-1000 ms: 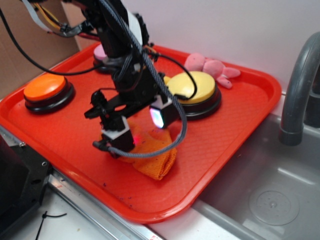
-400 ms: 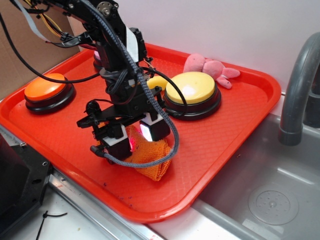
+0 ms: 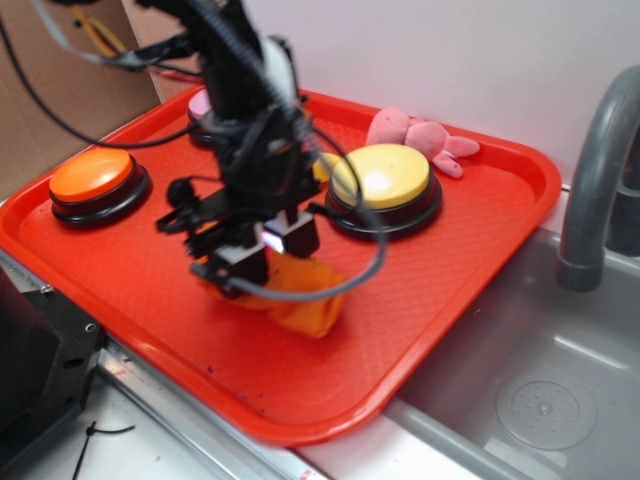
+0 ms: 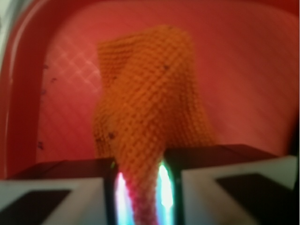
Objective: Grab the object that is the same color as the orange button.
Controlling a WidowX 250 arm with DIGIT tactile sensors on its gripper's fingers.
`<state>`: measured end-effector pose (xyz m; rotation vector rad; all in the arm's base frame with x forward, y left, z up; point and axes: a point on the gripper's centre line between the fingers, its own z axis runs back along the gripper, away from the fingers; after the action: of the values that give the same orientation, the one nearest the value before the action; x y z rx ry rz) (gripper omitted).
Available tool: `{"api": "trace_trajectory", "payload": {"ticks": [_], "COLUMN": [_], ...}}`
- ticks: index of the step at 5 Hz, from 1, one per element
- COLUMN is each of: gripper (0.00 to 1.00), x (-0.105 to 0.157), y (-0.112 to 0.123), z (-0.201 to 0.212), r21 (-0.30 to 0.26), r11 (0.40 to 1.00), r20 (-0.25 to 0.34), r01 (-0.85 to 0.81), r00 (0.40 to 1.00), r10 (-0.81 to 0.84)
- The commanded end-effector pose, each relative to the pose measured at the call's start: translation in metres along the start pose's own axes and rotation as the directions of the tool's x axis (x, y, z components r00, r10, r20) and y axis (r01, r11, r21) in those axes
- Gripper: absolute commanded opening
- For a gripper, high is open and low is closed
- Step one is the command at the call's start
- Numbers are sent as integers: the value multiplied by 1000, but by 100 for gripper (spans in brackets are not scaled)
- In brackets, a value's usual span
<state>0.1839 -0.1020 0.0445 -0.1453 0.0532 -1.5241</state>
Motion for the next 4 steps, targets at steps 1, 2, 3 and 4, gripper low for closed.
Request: {"api": "trace_trajectory", "payload": {"ticks": [1, 2, 3, 4], "gripper": [0, 0, 0, 0], "x": [6, -10, -25, -34], "y": [0, -1, -13, -27], "z": [56, 92, 120, 140], "r21": [25, 9, 15, 23], "r11": [887, 748, 565, 344], "r20": [-81, -26, 40, 92], "r01": [-462, -664, -825, -939], "r00": [883, 748, 565, 345], "r10": [462, 664, 824, 934]}}
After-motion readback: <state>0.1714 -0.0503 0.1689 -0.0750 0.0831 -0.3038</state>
